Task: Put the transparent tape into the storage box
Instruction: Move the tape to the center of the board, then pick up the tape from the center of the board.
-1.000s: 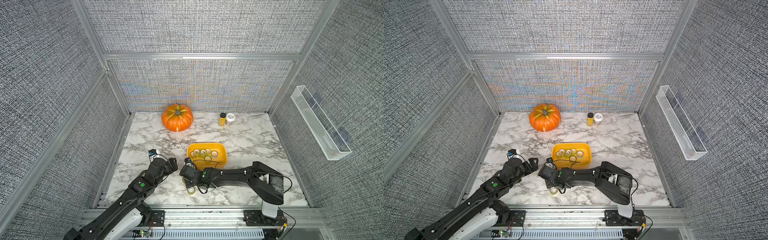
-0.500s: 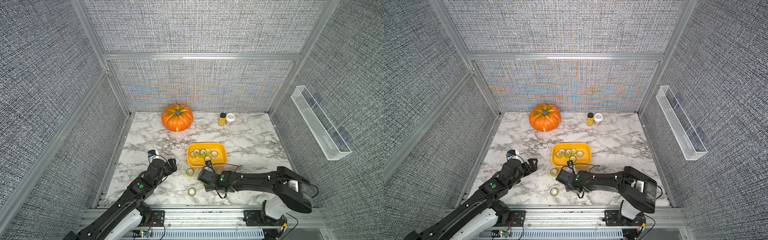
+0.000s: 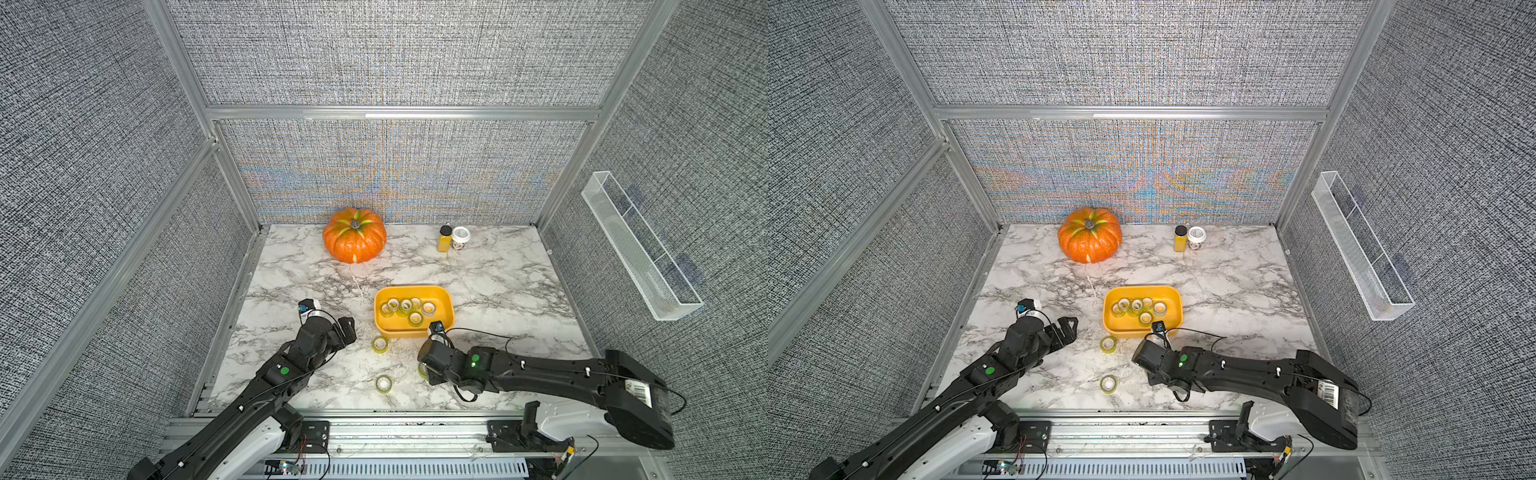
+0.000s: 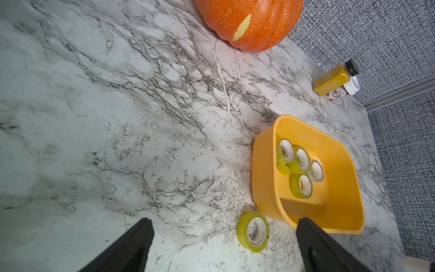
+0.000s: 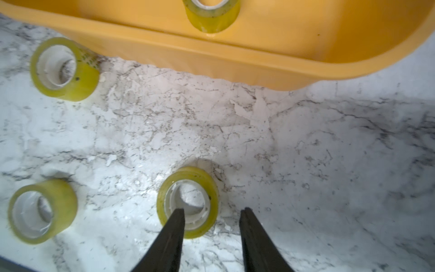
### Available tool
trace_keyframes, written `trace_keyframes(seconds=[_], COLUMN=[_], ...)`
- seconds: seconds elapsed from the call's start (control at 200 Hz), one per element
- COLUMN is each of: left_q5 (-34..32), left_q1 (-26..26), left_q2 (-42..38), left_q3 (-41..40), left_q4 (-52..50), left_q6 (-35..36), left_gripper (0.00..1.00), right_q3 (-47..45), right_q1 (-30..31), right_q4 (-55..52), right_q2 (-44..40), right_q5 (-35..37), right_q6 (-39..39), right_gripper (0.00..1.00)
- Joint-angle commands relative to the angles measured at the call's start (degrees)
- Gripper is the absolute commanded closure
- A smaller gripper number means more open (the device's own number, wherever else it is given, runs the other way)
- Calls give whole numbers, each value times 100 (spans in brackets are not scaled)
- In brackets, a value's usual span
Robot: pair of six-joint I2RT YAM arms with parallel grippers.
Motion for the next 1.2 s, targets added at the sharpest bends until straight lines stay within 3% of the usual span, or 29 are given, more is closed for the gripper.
trace_keyframes(seconds=[0.0, 0.466, 0.596, 0.816, 0.976, 1.196], left_q5=[-20, -22, -47, -100, -6, 267], left_q1=[5, 1, 10, 6, 8, 1], left_q2=[-62, -130, -179, -188, -56, 149], left_q3=[-32, -85, -94, -120, -59, -41], left_q4=[58, 15, -1, -10, 100, 337], left_q6=[5, 5, 14, 10, 32, -39], left_gripper=[0, 0, 0, 0, 0, 0], right_q3=[-76, 493, 576, 889, 1243, 2122], right_q1=[16, 235, 366, 403, 301, -257], right_q4=[648, 342, 232, -63, -107, 1], right_q2=[-35, 1532, 1734, 1361, 725, 572], right_q5=[-580, -351, -107, 211, 272, 244], right_q6=[-384, -368, -259, -330, -793, -1562], right_gripper=[55, 56, 62, 91, 93, 93])
